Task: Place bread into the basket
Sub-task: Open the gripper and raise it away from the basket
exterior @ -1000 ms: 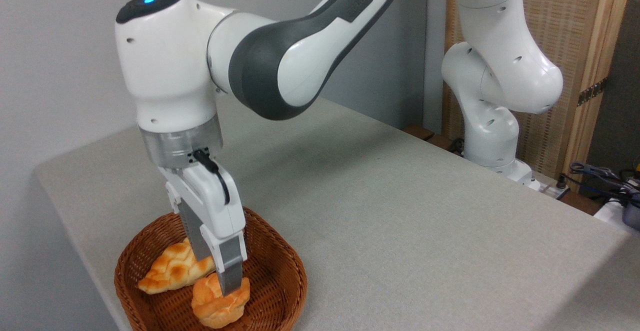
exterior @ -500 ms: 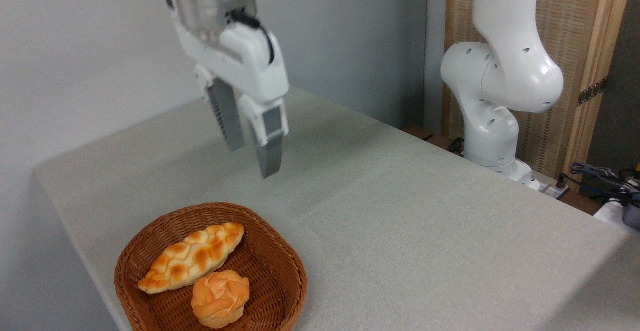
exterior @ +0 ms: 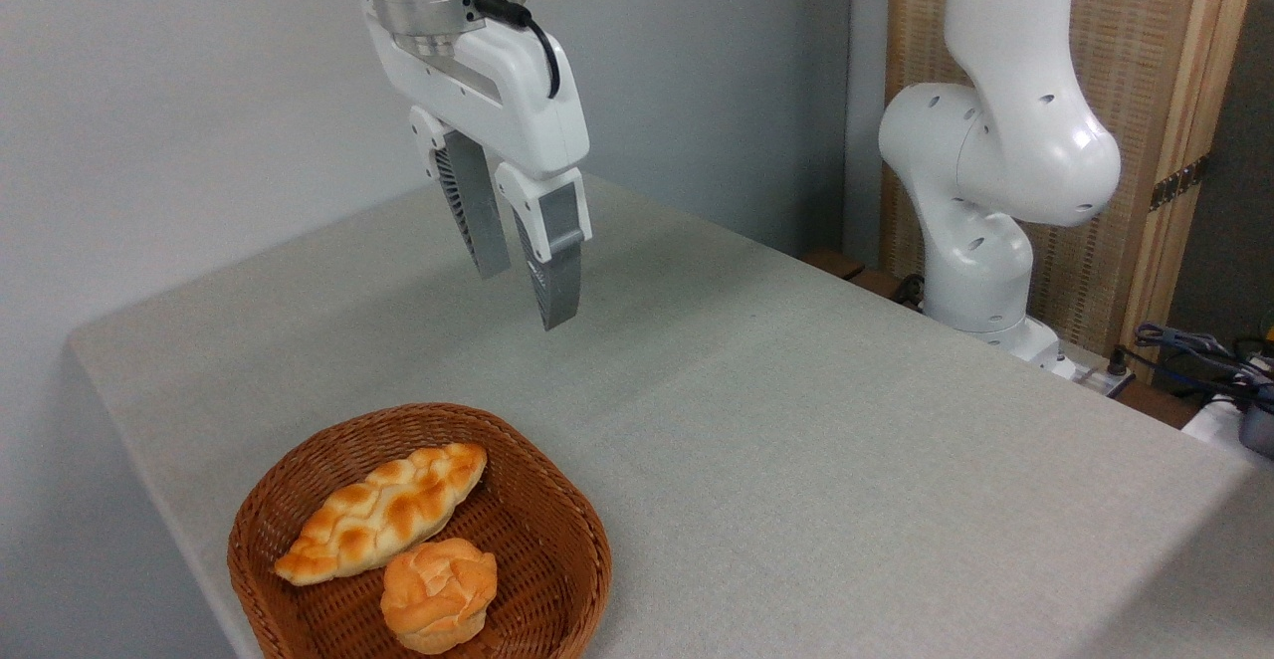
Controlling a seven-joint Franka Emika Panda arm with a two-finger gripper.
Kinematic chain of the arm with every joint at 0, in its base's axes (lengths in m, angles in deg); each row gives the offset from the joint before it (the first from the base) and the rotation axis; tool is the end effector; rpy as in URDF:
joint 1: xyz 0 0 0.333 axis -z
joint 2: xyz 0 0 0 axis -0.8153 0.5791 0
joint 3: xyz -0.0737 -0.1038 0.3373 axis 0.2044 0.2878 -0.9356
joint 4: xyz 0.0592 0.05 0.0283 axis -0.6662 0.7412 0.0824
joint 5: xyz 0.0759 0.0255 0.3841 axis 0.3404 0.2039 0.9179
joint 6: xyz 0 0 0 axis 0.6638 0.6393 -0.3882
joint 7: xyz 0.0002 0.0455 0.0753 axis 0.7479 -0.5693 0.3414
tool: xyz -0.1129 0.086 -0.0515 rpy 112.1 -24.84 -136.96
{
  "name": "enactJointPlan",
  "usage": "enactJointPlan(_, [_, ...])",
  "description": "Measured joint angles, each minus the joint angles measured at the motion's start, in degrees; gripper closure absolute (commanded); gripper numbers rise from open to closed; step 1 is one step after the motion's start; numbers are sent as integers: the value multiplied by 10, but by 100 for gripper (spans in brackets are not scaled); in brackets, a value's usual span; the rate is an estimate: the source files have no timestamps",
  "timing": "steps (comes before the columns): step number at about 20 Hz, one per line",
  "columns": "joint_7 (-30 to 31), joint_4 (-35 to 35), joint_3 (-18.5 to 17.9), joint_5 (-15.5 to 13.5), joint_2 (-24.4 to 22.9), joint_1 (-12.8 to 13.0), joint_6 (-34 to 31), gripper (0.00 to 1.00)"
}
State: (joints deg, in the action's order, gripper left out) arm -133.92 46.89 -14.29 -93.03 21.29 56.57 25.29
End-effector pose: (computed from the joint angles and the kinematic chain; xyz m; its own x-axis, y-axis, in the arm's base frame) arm 0.5527 -0.0196 0.6172 0.6787 -0.7343 0.0122 -0.7334 -0.6768 0.0638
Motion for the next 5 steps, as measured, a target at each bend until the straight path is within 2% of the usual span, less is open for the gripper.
enactJointPlan(5, [0,0,-3,10,0,0,1,0])
